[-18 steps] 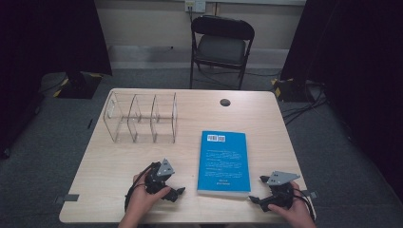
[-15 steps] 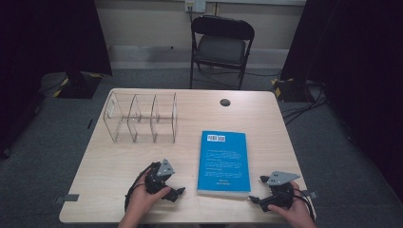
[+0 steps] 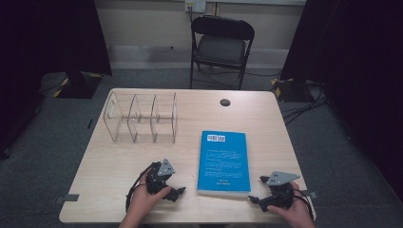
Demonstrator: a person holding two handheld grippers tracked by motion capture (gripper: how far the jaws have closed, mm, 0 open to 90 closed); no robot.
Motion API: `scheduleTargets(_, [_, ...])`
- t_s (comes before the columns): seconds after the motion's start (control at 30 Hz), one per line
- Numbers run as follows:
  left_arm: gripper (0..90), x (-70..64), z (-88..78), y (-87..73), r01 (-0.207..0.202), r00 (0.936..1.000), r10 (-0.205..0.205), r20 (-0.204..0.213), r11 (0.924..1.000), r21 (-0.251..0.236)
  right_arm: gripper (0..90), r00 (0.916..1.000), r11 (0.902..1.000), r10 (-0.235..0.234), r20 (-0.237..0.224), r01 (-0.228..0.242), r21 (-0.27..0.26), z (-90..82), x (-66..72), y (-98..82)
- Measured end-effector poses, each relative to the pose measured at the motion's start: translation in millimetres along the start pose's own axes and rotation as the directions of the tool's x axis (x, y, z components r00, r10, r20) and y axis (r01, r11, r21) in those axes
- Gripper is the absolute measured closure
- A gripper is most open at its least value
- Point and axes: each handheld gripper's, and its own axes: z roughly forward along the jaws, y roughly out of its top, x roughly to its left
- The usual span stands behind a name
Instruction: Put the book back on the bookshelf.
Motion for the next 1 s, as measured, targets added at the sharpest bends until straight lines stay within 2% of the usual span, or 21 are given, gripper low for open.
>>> scheduleTargets(0.1, [0.0, -0.2, 0.2, 0.2, 0.002, 1.0000, -0.002, 0.000, 1.0000, 0.000, 13.6, 0.9996, 0.9999, 0.013, -0.025, -0.013, 0.002, -1.4, 1.3, 1.5])
scheduleTargets(0.27, [0.0, -0.7, 1.3, 1.1, -0.001, 1.0000, 0.001, 0.006, 1.0000, -0.002, 15.8, 0.9996, 0.9997, 0.018, -0.023, -0.017, 0.016, -2.1, 3.9, 3.6])
scheduleTargets(0.47, [0.2, -3.1, 1.0, 1.8, -0.004, 1.0000, 0.004, 0.006, 1.0000, 0.003, 18.5, 0.9992, 0.9990, -0.018, -0.036, 0.019, 0.040, 4.4, 11.0, 12.6])
scheduleTargets(0.53, [1.8, -4.2, 0.8, 2.2, -0.006, 0.9999, 0.006, 0.008, 1.0000, -0.002, 17.9, 0.9987, 0.9980, -0.038, -0.035, 0.040, 0.049, 7.4, 13.4, 15.5])
scheduleTargets(0.63, [5.0, -5.0, -0.9, 3.6, -0.021, 0.9998, 0.021, 0.008, 0.9997, 0.009, 17.7, 0.9990, 0.9984, -0.034, -0.029, 0.035, 0.044, 9.8, 14.3, 16.8])
scheduleTargets(0.7, [11.7, -6.9, -0.6, 4.3, -0.013, 0.9997, 0.013, 0.018, 0.9999, -0.005, 19.2, 0.9992, 0.9988, -0.029, -0.027, 0.030, 0.039, 11.6, 15.3, 18.3])
scheduleTargets(0.77, [16.0, -8.0, -1.5, 6.4, -0.024, 0.9995, 0.024, 0.019, 0.9997, 0.005, 19.5, 0.9995, 0.9988, -0.025, -0.019, 0.026, 0.042, 12.1, 16.0, 19.1])
scheduleTargets(1.0, [15.8, -10.6, -3.1, 6.9, -0.031, 0.9995, 0.031, 0.010, 0.9993, 0.022, 22.7, 0.9999, 0.9983, -0.010, -0.004, 0.010, 0.057, 14.9, 20.7, 24.0])
